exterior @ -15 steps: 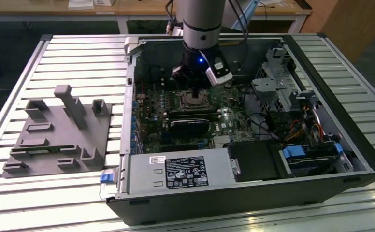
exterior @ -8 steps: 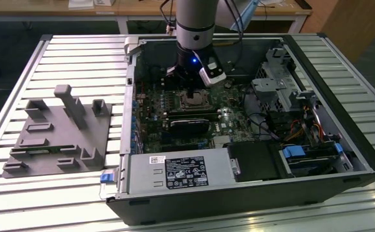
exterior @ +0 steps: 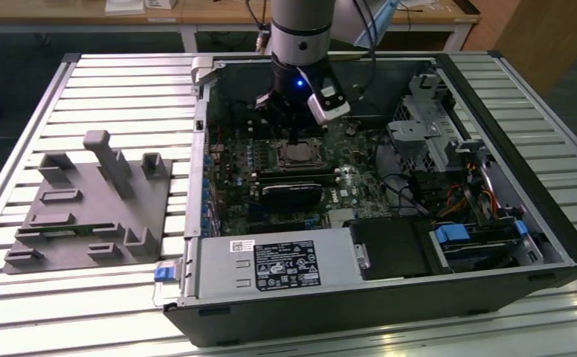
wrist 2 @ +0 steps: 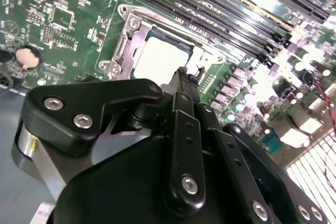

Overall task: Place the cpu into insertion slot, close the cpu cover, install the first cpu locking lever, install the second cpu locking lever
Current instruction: 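Install the first cpu locking lever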

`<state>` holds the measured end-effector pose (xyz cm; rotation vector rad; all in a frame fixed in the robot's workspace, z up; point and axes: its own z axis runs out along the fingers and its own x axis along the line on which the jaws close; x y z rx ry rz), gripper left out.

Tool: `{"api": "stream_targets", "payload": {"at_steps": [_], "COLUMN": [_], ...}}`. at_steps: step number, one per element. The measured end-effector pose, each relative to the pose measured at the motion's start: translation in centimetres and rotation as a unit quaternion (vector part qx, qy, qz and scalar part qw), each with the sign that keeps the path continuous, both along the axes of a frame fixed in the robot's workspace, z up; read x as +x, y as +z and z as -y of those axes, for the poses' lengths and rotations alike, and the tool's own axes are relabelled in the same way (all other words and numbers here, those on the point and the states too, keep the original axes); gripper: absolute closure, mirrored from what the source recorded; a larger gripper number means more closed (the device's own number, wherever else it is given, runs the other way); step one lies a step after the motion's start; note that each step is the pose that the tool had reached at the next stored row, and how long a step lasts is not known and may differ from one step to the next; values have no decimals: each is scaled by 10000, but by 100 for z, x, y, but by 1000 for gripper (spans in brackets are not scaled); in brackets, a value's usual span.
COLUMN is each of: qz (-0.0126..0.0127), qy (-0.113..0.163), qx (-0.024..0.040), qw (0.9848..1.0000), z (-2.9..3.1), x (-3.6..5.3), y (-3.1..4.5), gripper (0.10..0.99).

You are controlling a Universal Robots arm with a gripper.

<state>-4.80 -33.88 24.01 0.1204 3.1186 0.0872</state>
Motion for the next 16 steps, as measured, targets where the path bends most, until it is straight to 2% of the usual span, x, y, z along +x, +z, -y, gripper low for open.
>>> {"api": "stream_targets", "payload": {"at_steps": [2,6,13,16], "qz": [1,15,35,37], "qy": [0,0,1,0], "qx": [0,6,34,50], "qw": [10000,10000,10000,10000], "z": [0,0,1,2], "x": [0,-42,-302,-385], "y": [39,45,45,45], "gripper": [980,980,980,980]}}
